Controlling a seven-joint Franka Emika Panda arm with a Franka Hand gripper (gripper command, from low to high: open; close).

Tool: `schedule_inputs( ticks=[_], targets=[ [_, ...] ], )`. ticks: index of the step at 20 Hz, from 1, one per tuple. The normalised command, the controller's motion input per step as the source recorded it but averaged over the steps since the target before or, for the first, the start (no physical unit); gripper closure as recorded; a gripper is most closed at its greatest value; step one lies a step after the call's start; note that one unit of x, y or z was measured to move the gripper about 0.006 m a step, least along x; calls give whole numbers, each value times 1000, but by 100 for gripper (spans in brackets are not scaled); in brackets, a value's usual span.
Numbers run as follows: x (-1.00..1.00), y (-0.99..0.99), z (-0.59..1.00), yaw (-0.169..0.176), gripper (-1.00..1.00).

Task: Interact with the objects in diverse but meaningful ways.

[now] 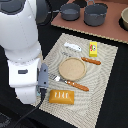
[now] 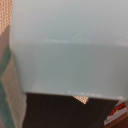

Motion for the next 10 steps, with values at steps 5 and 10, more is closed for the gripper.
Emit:
schedule_inputs(
  ticks=[5,10],
  targets=[
    [23,-74,-228,16,100],
    [9,0,449,-4,-100]
  ],
)
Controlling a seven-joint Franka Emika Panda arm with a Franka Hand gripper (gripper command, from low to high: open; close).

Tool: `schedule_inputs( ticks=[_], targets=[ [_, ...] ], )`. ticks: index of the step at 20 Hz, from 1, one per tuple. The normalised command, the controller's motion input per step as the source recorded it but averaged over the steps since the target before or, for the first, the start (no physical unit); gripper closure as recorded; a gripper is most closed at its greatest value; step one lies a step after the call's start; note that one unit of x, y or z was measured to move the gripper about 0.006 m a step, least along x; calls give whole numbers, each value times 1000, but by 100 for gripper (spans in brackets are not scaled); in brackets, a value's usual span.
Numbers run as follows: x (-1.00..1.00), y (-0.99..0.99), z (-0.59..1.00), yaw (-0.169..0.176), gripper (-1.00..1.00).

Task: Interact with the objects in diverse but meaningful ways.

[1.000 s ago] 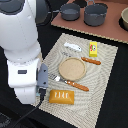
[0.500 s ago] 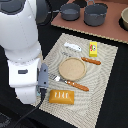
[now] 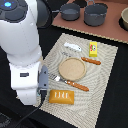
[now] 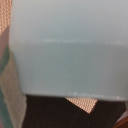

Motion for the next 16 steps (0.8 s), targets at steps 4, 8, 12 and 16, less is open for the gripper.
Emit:
schedule_inputs(
  ticks=[4,8,12,16],
  targets=[
    [0,0,613,-5,-100],
    [17,0,507,0,-100],
    [138,0,853,-15,-100],
    [683,64,999,-79,-100]
  ],
)
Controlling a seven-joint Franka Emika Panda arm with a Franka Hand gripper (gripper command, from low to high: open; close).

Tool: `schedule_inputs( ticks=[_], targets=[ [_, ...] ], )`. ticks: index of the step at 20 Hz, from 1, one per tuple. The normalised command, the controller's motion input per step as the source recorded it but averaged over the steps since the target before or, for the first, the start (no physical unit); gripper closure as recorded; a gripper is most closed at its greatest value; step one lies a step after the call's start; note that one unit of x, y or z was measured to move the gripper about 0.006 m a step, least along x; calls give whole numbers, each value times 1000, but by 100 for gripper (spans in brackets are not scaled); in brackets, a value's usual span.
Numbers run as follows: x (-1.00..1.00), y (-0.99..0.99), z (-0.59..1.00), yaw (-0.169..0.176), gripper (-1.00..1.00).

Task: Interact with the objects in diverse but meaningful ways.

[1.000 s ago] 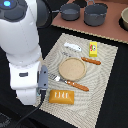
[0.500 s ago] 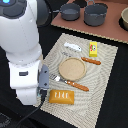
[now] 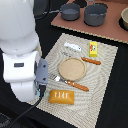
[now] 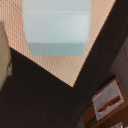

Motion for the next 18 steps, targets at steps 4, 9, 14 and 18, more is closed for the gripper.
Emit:
schedule_inputs(
  ticks=[4,9,14,18],
  targets=[
    [949,126,823,-64,-100],
    [983,171,561,-60,-100],
    [979,27,17,-48,-100],
    [949,-56,-137,0,-100]
  ],
)
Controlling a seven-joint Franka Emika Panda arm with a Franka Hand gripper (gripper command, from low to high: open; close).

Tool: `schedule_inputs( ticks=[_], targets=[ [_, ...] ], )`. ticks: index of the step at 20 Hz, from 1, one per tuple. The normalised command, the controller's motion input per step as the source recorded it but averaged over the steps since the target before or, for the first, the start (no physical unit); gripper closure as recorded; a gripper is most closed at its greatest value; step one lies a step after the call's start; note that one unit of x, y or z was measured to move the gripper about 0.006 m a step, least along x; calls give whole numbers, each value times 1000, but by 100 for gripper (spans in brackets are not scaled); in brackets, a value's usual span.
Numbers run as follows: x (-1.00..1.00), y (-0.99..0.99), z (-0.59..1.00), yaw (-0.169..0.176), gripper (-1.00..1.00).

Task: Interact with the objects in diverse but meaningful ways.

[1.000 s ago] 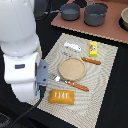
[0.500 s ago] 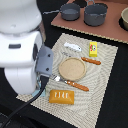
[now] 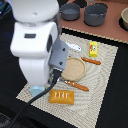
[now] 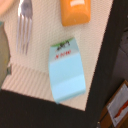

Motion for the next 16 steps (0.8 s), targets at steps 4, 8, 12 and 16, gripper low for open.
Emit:
schedule_inputs(
  ticks=[4,8,12,16],
  targets=[
    [779,-96,-129,35,-100],
    [860,-156,-6,9,-100],
    [914,-229,-2,0,-100],
    [902,-333,-46,0,-100]
  ],
)
